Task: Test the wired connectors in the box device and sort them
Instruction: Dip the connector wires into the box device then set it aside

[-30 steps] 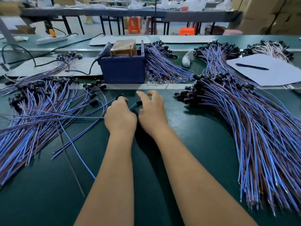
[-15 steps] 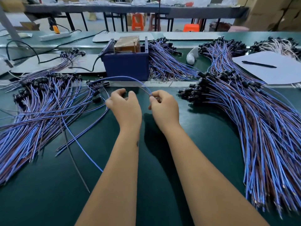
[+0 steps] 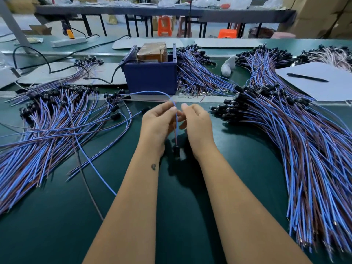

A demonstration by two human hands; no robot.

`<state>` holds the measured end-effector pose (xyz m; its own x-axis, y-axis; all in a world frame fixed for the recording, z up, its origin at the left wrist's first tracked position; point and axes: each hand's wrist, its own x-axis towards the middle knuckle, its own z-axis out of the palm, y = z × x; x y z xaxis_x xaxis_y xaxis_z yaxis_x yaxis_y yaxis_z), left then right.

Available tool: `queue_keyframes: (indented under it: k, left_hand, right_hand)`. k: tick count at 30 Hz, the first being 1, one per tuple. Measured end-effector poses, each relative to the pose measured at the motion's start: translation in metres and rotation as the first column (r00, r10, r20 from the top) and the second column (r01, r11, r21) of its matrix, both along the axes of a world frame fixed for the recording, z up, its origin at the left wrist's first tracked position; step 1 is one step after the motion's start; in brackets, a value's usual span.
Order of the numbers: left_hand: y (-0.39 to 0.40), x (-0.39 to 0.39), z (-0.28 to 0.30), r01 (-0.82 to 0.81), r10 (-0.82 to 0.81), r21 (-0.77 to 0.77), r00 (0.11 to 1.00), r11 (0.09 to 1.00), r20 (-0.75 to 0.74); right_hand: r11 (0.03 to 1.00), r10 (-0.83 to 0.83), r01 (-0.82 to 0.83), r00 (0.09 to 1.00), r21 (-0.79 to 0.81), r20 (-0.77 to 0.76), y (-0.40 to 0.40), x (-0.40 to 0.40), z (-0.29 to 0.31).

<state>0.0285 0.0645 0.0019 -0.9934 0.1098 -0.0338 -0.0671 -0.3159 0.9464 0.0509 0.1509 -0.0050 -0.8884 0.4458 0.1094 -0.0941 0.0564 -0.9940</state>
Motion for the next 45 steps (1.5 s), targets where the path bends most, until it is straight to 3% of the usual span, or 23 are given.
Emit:
queue_keyframes:
  k: [3, 6, 11, 16, 19, 21, 24, 29, 36, 43, 45]
  left_hand:
    - [0.005, 0.008, -0.001, 0.215, -0.228, -0.197, 0.973, 0.957, -0.045]
    - [0.01, 0.012, -0.004, 0.202, -0.236, -0.335, 0.97, 0.92, -0.064]
    - [0.013, 0.005, -0.009, 0.105, -0.122, -0.29, 0.992, 0.951, -0.042]
    - [0.009, -0.001, -0.005, 0.153, -0.143, -0.196, 0.987, 0.968, 0.068]
    - [0.005, -0.004, -0.002, 0.194, -0.18, -0.097, 0.974, 0.976, 0.135]
    - [0.003, -0.003, -0.004, 0.201, -0.191, -0.116, 0.978, 0.973, 0.087]
    - [0.001, -0.002, -0.007, 0.121, -0.115, -0.136, 0.992, 0.983, 0.049]
    - [-0.003, -0.006, -0.007, 0.031, -0.013, -0.16, 0.993, 0.987, 0.116]
    - [-0.005, -0.007, -0.008, -0.168, 0.153, -0.173, 0.984, 0.97, -0.096]
    - [-0.006, 0.0, -0.005, -0.148, 0.111, -0.197, 0.976, 0.969, -0.185]
    - [-0.006, 0.002, -0.002, -0.091, 0.064, -0.139, 0.98, 0.986, -0.187]
  right_hand:
    - [0.992, -0.039, 0.04, 0.999, -0.119, 0.015, 0.009, -0.004, 0.0]
    - [0.992, -0.043, 0.045, 0.999, -0.118, 0.023, 0.01, -0.006, -0.002]
    - [0.984, -0.005, 0.001, 1.0, -0.176, -0.02, 0.01, -0.006, -0.001]
    - [0.951, 0.052, -0.063, 0.998, -0.301, -0.045, 0.011, -0.002, 0.001]
    - [0.968, 0.065, -0.073, 0.997, -0.239, -0.042, 0.011, -0.001, 0.001]
    - [0.982, 0.061, -0.066, 0.998, -0.174, -0.034, 0.011, 0.0, 0.001]
    - [0.988, 0.044, -0.045, 0.999, -0.147, -0.011, 0.01, -0.001, 0.001]
    - [0.983, 0.04, -0.045, 0.999, -0.176, -0.034, 0.01, 0.0, 0.001]
    - [0.983, 0.016, -0.03, 0.996, -0.178, -0.082, 0.01, 0.001, 0.002]
    - [0.966, 0.024, -0.05, 0.994, -0.255, -0.103, 0.011, 0.0, 0.002]
    - [0.961, 0.022, -0.051, 0.994, -0.27, -0.11, 0.012, 0.001, 0.002]
